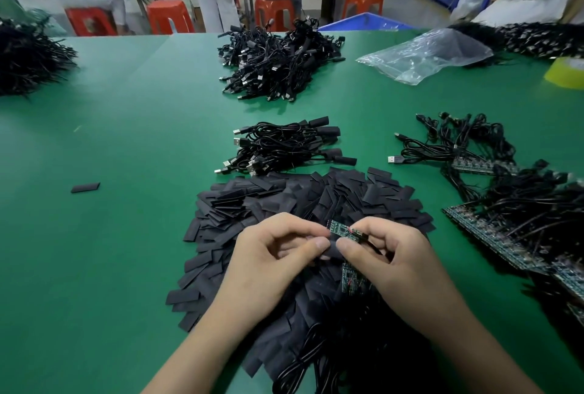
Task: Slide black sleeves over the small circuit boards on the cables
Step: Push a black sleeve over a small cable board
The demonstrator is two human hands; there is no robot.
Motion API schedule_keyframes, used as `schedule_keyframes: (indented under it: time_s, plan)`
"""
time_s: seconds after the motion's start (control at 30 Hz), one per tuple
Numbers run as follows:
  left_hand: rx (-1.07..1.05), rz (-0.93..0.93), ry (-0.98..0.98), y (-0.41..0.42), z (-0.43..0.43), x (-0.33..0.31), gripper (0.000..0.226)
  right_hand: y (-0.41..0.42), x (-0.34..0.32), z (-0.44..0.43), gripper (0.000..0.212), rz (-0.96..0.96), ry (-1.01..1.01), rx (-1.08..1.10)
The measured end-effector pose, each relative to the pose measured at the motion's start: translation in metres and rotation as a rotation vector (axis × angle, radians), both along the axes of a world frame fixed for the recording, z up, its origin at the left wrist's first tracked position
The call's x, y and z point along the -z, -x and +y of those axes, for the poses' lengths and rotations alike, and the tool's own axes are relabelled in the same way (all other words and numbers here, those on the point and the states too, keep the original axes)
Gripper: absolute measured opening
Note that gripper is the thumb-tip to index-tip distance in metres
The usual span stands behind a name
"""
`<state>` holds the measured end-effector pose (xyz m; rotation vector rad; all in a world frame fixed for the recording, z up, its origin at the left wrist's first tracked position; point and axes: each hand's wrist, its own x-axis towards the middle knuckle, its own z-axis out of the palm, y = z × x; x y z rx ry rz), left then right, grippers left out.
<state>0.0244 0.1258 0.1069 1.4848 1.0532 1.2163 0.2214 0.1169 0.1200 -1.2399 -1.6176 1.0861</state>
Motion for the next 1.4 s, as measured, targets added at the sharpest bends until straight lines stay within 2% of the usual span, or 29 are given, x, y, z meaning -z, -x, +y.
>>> schedule_keyframes:
  time_s: [0.1,0.17,0.23,0.33,0.4,0.53,1.13,1.4]
  plan:
    - [0.002,0.363,-0.343,0.003,0.000,0.004,0.027,-0.002,0.001,0.002,0.011,0.010,0.040,-0.005]
    - [-0.021,0.429,-0.419,0.003,0.000,0.005,0.027,-0.002,0.001,0.002,0.010,-0.003,0.045,-0.036]
    - [-0.061,0.407,-0.425,0.003,0.001,0.006,0.023,-0.001,0.000,0.001,0.007,-0.003,0.036,-0.037]
    - [-0.154,0.372,-0.388,0.010,0.006,0.006,0.021,-0.005,0.000,0.003,0.037,-0.041,-0.008,-0.006]
    - [-0.201,0.342,-0.338,0.014,0.008,0.005,0.019,-0.006,0.000,0.004,0.044,-0.056,-0.036,0.014]
    - [-0.208,0.305,-0.302,0.013,0.008,0.006,0.017,-0.003,0.000,0.000,0.035,-0.189,-0.121,0.018]
    - [-0.173,0.429,-0.362,0.013,0.007,0.006,0.022,0.000,0.005,-0.003,0.032,-0.233,-0.123,-0.003]
    - [-0.029,0.495,-0.463,0.016,0.008,0.007,0.025,-0.002,0.006,-0.003,0.031,-0.264,-0.108,-0.056]
